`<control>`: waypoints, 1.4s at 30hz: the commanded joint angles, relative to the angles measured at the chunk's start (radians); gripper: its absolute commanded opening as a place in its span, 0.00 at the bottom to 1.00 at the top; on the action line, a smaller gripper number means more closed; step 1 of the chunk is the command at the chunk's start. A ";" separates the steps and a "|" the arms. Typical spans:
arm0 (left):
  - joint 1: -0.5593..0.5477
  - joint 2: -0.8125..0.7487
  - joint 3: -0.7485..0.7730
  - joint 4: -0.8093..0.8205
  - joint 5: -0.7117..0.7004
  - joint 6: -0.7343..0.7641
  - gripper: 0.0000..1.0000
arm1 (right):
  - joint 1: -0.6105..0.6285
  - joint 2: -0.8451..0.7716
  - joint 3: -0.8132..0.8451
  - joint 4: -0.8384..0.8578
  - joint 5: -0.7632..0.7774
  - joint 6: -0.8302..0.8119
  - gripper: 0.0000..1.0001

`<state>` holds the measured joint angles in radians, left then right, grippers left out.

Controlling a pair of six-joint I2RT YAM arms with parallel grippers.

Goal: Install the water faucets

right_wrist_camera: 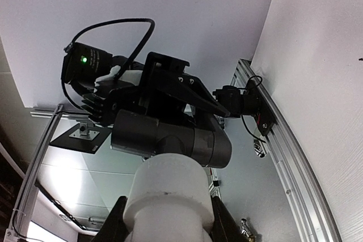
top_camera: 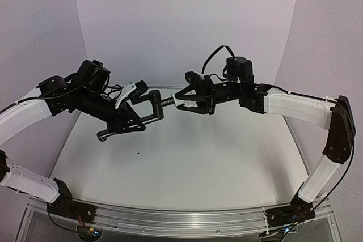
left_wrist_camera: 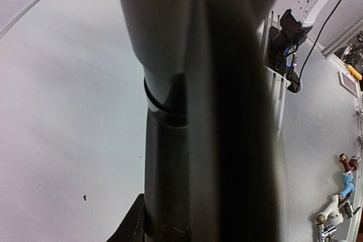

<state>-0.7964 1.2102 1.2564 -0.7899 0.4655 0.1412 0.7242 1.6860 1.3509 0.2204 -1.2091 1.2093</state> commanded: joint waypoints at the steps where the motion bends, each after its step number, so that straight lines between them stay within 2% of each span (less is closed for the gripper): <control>1: -0.046 0.014 0.040 0.170 -0.159 0.071 0.00 | 0.057 0.014 -0.002 0.094 -0.049 0.069 0.00; 12: -0.206 0.017 -0.004 0.243 -0.523 0.197 0.00 | 0.057 0.040 -0.041 0.172 -0.049 0.188 0.00; 19: -0.263 -0.003 -0.074 0.331 -0.674 0.286 0.00 | 0.057 0.043 -0.053 0.225 -0.055 0.242 0.00; 24: -0.277 -0.035 -0.134 0.424 -0.736 0.336 0.00 | 0.057 0.043 -0.065 0.244 -0.057 0.258 0.00; 29: -0.282 -0.054 -0.151 0.471 -0.730 0.346 0.00 | 0.057 0.045 -0.066 0.256 -0.057 0.267 0.01; 35: -0.281 -0.077 -0.162 0.477 -0.656 0.280 0.00 | 0.056 0.042 -0.064 0.261 -0.046 0.246 0.08; 39: -0.281 -0.095 -0.186 0.498 -0.653 0.261 0.00 | 0.055 0.041 -0.058 0.261 -0.044 0.241 0.17; 41: -0.281 -0.097 -0.189 0.500 -0.655 0.256 0.00 | 0.055 0.043 -0.059 0.260 -0.043 0.244 0.32; 42: -0.280 -0.097 -0.190 0.500 -0.656 0.256 0.00 | 0.055 0.043 -0.059 0.260 -0.042 0.244 0.33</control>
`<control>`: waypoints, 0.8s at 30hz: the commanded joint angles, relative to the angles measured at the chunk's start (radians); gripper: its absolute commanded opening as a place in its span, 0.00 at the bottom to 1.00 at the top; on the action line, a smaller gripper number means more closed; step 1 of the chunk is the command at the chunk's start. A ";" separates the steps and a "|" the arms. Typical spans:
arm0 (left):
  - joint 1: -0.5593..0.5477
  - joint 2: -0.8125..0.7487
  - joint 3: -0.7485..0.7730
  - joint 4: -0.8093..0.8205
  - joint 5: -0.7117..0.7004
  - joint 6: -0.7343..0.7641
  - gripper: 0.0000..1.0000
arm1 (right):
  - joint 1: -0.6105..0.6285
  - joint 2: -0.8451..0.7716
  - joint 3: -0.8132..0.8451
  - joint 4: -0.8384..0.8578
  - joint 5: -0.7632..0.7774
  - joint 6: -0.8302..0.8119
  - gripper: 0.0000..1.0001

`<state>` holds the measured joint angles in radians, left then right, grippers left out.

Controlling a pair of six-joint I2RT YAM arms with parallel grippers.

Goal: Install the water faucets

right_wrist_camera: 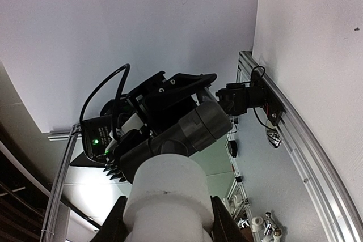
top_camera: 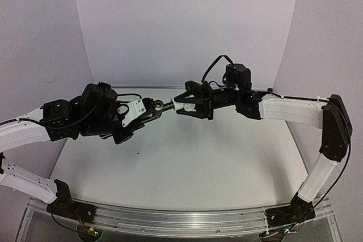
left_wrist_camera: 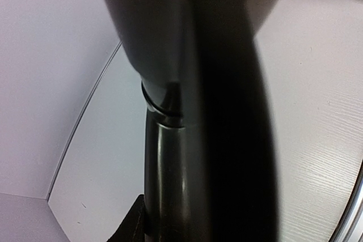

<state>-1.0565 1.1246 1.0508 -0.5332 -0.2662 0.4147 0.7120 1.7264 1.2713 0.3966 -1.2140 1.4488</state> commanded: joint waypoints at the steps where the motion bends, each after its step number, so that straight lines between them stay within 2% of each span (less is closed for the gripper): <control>1: -0.020 -0.011 0.015 0.244 0.073 -0.019 0.00 | 0.067 0.003 0.020 0.084 -0.037 0.004 0.35; 3: -0.020 -0.011 0.013 0.248 0.070 -0.019 0.00 | 0.067 0.005 0.020 0.084 -0.036 0.002 0.41; 9: -0.020 -0.009 0.010 0.258 0.068 -0.012 0.00 | 0.067 0.007 0.020 0.086 -0.039 0.005 0.49; 13: -0.020 -0.010 0.007 0.262 0.067 -0.015 0.00 | 0.067 0.006 0.018 0.086 -0.038 0.002 0.66; 20: -0.020 -0.026 0.001 0.242 0.071 -0.030 0.00 | 0.056 0.005 0.026 0.087 -0.037 -0.024 0.85; 22: -0.020 -0.035 -0.001 0.230 0.076 -0.040 0.00 | 0.038 0.003 0.029 0.089 -0.032 -0.042 0.95; 24: -0.020 -0.046 -0.001 0.215 0.088 -0.052 0.00 | 0.011 -0.002 0.033 0.090 -0.025 -0.062 0.98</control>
<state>-1.0668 1.1246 1.0313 -0.4511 -0.2302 0.3909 0.7397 1.7283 1.2713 0.4285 -1.2260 1.4236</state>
